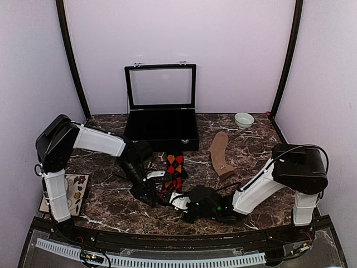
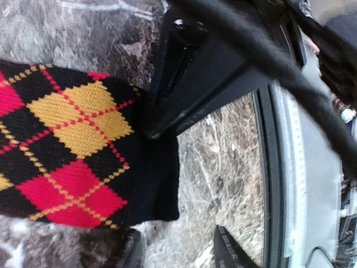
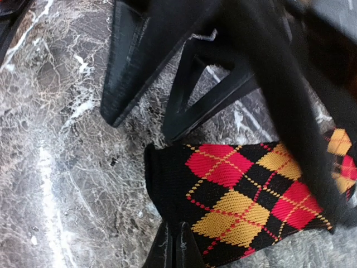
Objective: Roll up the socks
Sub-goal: Roll the sock at the center of the board.
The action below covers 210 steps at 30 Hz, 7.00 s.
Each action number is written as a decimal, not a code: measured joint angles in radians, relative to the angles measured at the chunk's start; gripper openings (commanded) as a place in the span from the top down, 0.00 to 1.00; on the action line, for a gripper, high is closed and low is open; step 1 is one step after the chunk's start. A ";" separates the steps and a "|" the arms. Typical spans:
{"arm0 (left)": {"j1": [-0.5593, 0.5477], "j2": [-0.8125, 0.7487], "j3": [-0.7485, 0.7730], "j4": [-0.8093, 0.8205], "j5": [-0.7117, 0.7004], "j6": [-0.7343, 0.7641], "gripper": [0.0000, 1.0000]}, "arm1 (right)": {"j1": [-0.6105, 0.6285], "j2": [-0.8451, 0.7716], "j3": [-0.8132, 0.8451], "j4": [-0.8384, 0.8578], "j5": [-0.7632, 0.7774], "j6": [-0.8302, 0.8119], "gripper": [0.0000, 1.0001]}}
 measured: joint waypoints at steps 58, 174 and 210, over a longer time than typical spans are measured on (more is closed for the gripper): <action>-0.239 -0.218 -0.189 0.320 -0.339 0.268 0.56 | -0.314 0.027 0.205 -0.465 -0.891 0.755 1.00; -0.103 0.177 0.230 -0.128 -0.023 0.097 0.97 | 0.050 -0.146 0.019 -0.280 -0.056 -0.137 0.73; -0.084 0.115 0.215 -0.169 -0.031 0.083 0.22 | -0.062 -0.047 -0.045 -0.026 -0.222 -0.001 0.90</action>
